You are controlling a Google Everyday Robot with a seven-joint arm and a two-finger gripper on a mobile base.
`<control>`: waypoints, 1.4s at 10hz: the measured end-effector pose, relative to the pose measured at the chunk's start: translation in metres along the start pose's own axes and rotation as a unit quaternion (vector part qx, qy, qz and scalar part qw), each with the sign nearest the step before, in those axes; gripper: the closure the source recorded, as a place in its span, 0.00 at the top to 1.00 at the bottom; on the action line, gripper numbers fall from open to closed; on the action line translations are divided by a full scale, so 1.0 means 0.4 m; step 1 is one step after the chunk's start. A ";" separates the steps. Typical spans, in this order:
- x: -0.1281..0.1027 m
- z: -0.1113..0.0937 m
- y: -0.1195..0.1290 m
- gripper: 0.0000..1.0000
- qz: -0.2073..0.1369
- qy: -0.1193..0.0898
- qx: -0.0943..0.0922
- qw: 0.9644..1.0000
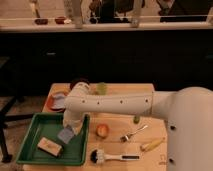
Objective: Wipe tray with sponge
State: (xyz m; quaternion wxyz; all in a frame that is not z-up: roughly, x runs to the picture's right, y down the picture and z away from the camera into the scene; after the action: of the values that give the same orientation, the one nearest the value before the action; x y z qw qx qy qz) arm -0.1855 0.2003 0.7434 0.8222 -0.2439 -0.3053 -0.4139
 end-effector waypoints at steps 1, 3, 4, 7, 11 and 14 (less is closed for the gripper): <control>-0.002 0.016 -0.009 0.18 -0.002 -0.001 -0.004 1.000; 0.004 0.046 -0.013 0.18 -0.007 0.000 -0.003 1.000; 0.011 0.062 -0.011 0.18 -0.009 0.002 0.008 1.000; 0.038 0.079 0.002 0.18 -0.007 0.018 0.036 0.999; 0.055 0.146 -0.004 0.18 -0.011 0.018 0.014 1.000; 0.055 0.162 -0.012 0.18 -0.017 0.015 0.005 1.000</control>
State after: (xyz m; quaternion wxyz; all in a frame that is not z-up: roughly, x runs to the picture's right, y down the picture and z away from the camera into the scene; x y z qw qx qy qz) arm -0.1985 0.2284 0.8045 0.8210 -0.2281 -0.2992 -0.4295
